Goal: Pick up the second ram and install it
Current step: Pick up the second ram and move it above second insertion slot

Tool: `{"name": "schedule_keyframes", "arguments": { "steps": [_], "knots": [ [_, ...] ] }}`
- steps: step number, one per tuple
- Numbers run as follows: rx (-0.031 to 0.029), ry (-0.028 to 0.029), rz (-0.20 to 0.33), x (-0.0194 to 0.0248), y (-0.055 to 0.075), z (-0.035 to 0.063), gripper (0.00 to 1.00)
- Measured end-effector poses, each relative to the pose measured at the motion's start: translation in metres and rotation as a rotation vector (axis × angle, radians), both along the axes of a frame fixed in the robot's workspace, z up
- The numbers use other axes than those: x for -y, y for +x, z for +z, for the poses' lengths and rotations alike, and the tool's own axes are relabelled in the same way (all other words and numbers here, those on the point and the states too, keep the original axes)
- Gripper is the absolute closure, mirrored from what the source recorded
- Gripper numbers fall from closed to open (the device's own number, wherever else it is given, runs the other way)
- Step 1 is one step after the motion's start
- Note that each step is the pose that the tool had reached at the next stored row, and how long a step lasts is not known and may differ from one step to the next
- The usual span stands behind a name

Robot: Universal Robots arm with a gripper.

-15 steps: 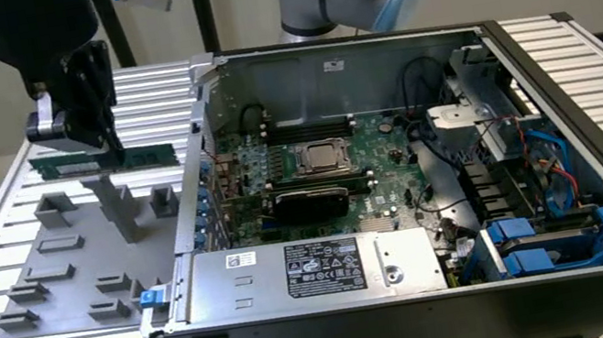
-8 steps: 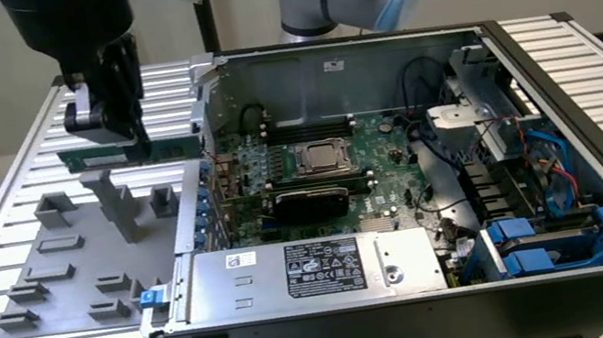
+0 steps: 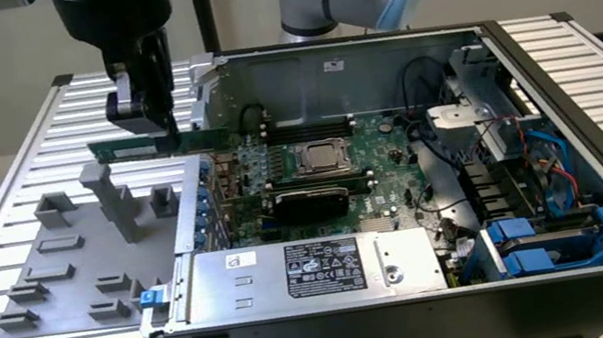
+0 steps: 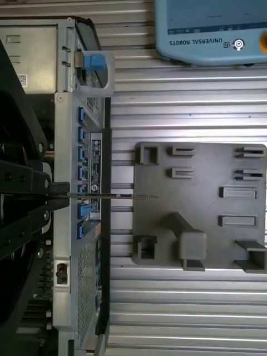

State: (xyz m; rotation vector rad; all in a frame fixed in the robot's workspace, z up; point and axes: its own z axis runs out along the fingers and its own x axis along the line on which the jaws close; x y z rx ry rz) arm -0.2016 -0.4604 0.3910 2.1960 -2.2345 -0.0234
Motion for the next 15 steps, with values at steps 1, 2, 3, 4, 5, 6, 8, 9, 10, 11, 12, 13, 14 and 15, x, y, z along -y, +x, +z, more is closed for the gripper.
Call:
{"name": "schedule_keyframes", "arguments": {
  "steps": [1,2,3,4,5,6,8,9,10,11,12,13,14,15],
  "knots": [
    [0.0000,0.0002,0.000,-0.0006,0.003,0.0001,0.87],
    [-0.0001,0.0002,0.000,-0.0012,0.007,0.0003,0.87],
    [-0.0001,0.0004,0.000,-0.0018,0.011,0.0004,0.87],
    [0.0000,0.0006,0.000,-0.0023,0.014,0.0004,0.87],
    [-0.0001,0.0007,0.000,-0.0029,0.018,0.0005,0.87],
    [-0.0001,0.0009,0.000,-0.0035,0.021,0.0006,0.87],
    [-0.0001,0.0011,0.000,-0.0048,0.028,0.0007,0.87],
    [-0.0001,0.0012,0.000,-0.0054,0.032,0.0007,0.87],
    [-0.0001,0.0013,0.000,-0.0060,0.036,0.0008,0.87],
    [0.0000,0.0014,0.000,-0.0066,0.039,0.0008,0.87],
    [0.0000,0.0016,0.000,-0.0072,0.043,0.0009,0.87],
    [-0.0001,0.0018,0.000,-0.0078,0.046,0.0010,0.87],
    [0.0000,0.0020,0.000,-0.0084,0.050,0.0010,0.87],
    [-0.0001,0.0022,0.000,-0.0089,0.054,0.0011,0.87]
  ]
}}
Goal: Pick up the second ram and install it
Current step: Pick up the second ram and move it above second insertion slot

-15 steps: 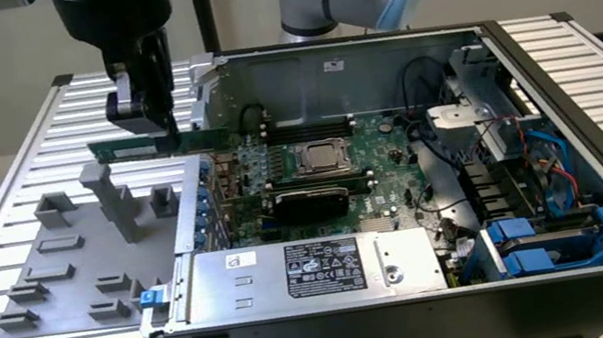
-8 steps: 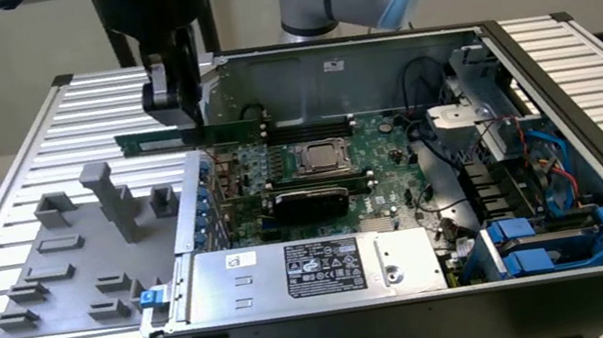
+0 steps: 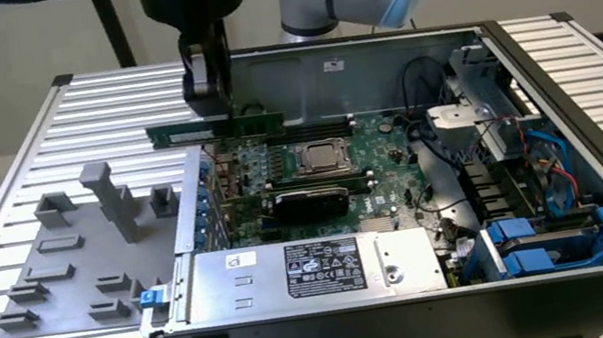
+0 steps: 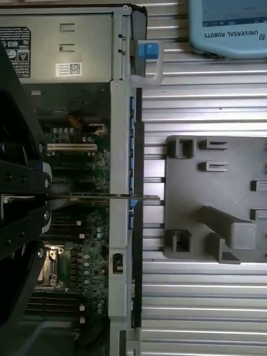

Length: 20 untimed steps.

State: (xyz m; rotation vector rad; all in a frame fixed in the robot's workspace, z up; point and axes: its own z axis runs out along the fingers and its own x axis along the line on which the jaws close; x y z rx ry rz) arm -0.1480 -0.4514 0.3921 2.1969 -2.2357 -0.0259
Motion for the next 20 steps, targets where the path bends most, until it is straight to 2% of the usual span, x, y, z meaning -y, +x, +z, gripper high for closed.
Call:
{"name": "schedule_keyframes", "arguments": {
  "steps": [8,13,20],
  "knots": [
    [0.0000,0.0024,0.000,-0.0043,0.028,0.0006,0.87],
    [0.0012,0.0059,0.000,-0.0071,0.044,0.0006,0.87],
    [0.0110,0.0106,0.000,-0.0127,0.062,0.0006,0.87]
  ]
}}
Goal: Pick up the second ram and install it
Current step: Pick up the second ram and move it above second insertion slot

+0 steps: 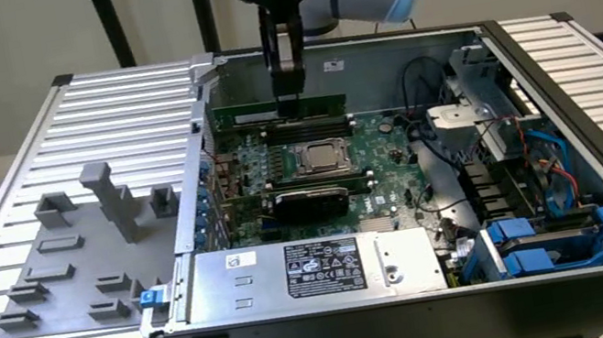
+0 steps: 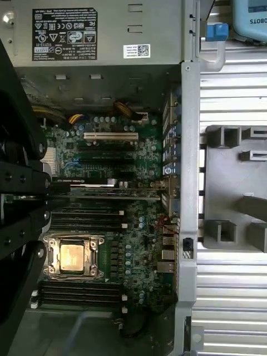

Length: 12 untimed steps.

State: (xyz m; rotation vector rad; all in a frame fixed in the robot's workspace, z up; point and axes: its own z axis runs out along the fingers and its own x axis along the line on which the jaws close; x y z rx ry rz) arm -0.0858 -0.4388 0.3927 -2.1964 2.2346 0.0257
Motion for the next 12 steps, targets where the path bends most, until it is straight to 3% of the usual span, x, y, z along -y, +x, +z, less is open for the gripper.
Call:
{"name": "schedule_keyframes", "arguments": {
  "steps": [5,12],
  "knots": [
    [0.0094,0.0001,0.000,-0.0082,0.008,-0.0004,0.87],
    [0.0187,0.0000,0.000,-0.0231,0.019,-0.0017,0.87]
  ]
}}
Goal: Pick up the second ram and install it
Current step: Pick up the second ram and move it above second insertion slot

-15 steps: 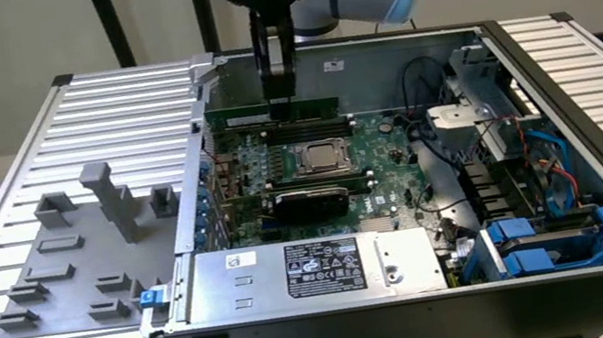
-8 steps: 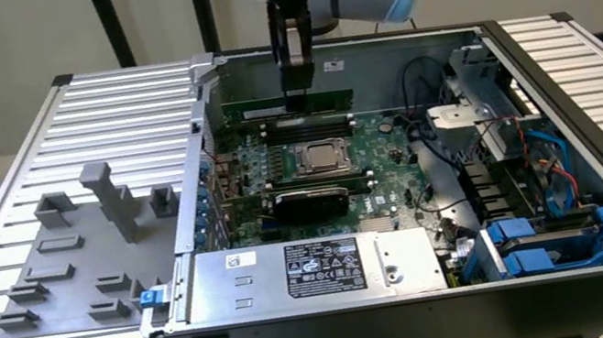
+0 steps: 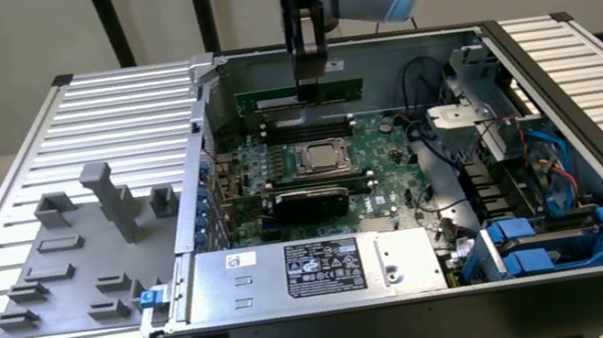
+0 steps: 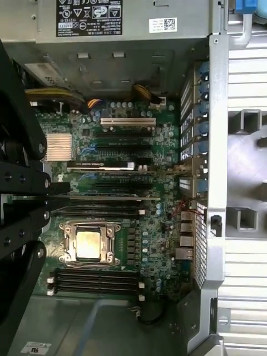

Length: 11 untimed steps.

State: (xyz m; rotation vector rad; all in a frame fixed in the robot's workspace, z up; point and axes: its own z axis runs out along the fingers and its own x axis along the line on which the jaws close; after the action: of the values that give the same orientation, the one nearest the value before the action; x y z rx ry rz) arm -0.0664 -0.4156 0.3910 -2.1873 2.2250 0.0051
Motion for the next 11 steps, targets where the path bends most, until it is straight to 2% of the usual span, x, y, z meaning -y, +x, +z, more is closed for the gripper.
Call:
{"name": "schedule_keyframes", "arguments": {
  "steps": [5,11],
  "knots": [
    [0.0051,-0.0001,0.000,-0.0094,0.008,-0.0013,0.87],
    [0.0098,0.0000,0.000,-0.0166,0.019,-0.0033,0.87]
  ]
}}
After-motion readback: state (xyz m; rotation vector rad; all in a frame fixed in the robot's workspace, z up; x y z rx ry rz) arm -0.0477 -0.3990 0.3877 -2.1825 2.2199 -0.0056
